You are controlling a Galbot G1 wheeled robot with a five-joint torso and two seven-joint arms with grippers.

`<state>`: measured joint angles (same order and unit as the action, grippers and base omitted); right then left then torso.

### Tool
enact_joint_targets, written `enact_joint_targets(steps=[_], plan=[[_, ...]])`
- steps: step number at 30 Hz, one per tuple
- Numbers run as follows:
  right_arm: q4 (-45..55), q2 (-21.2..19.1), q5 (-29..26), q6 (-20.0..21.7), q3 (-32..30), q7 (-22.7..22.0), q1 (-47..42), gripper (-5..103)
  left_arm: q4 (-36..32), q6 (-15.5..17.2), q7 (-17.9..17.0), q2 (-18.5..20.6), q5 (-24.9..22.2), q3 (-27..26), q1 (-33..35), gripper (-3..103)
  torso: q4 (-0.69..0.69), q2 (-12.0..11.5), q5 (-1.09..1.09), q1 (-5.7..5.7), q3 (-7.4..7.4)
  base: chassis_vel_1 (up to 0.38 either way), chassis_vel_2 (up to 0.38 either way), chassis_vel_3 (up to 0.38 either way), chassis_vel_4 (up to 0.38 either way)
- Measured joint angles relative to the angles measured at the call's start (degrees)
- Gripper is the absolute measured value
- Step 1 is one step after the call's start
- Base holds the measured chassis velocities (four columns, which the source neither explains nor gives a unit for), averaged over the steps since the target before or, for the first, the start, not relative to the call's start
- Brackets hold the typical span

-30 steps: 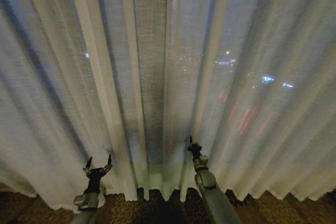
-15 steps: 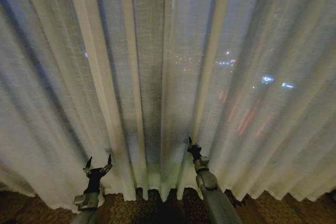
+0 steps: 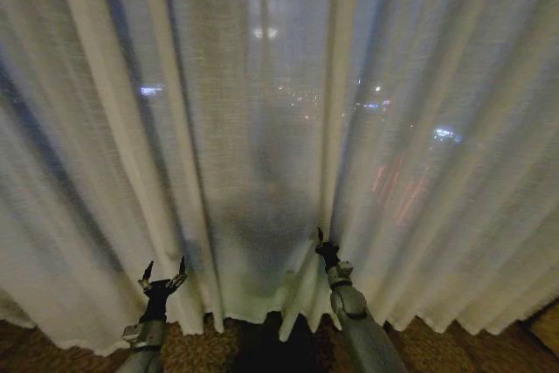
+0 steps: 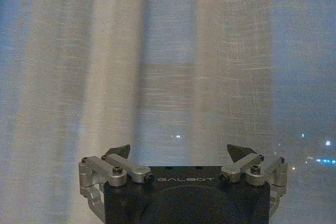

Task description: Open the curtains by pulling them apart, changing their state from closed to fully open.

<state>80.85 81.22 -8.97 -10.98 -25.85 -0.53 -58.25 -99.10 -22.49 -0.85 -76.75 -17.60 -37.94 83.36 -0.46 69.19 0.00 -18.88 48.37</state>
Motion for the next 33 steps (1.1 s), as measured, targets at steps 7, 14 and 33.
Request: enact_joint_targets(steps=[7, 14, 33], plan=[[0.0, -0.1, -0.2, 0.1, -0.3, -0.1, 0.0, 0, 0.0, 0.0, 0.0, 0.0, 0.0, 0.0, 0.0, 100, 0.00, 0.0, -0.03, 0.00, 0.00, -0.360, -0.357, 0.354, 0.360], [-0.3, -0.1, -0.3, 0.1, -0.3, -0.1, 0.0, 0, 0.0, 0.0, 0.0, 0.0, 0.0, 0.0, 0.0, 100, -0.01, 0.0, -0.01, 0.00, 0.00, -0.344, -0.352, 0.326, 0.360], [-0.4, -0.7, -1.0, 0.1, -0.8, 0.2, -0.2, 0, 0.0, 0.0, 0.0, 0.0, 0.0, 0.0, 0.0, 100, -0.01, 0.0, 0.01, 0.00, 0.00, -0.360, -0.349, 0.357, 0.356]])
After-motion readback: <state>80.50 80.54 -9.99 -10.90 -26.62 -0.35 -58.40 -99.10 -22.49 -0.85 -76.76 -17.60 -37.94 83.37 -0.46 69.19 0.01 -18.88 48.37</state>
